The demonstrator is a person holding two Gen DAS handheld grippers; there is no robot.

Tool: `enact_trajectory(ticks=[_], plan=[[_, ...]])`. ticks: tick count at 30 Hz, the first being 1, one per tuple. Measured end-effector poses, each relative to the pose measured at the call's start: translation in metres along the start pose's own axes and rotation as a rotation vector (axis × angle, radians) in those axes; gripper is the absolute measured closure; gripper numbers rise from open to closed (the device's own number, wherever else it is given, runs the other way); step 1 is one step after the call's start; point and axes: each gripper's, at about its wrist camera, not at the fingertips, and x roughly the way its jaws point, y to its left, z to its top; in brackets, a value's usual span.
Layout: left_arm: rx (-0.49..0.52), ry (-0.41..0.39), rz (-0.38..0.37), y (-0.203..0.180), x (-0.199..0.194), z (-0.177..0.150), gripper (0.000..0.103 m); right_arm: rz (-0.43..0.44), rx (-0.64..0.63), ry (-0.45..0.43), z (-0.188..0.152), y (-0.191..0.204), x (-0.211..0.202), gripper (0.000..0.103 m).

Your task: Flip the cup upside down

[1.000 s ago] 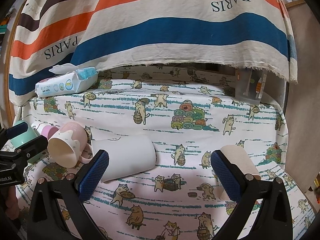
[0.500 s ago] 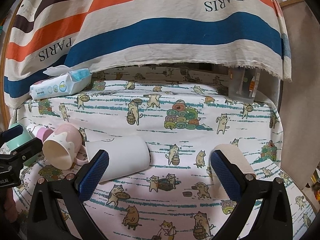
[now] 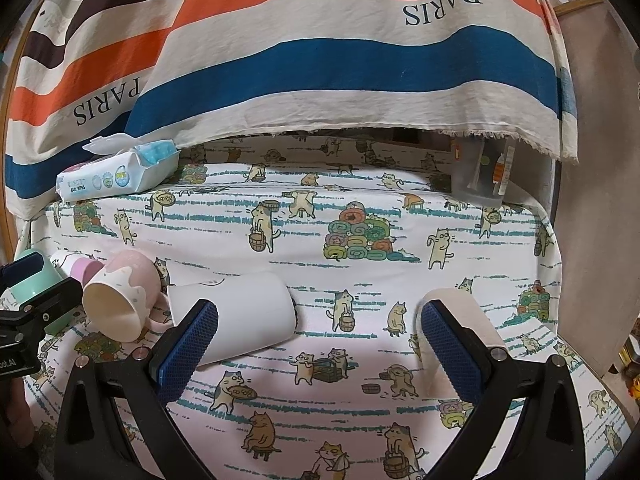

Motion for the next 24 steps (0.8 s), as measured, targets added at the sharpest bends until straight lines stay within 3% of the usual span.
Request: enact_trajectory(ticks=[12, 24], plan=[[-0.003, -0.005, -0.008, 0.01, 0.0, 0.002, 0.001, -0.001, -0.001, -0.005, 0.0, 0.001, -0.001, 0.001], [0.023, -0.028, 0.037, 0.007, -0.003, 0.005, 0.001, 0.024, -0.04, 0.013, 0.001, 0.005, -0.001, 0.001]])
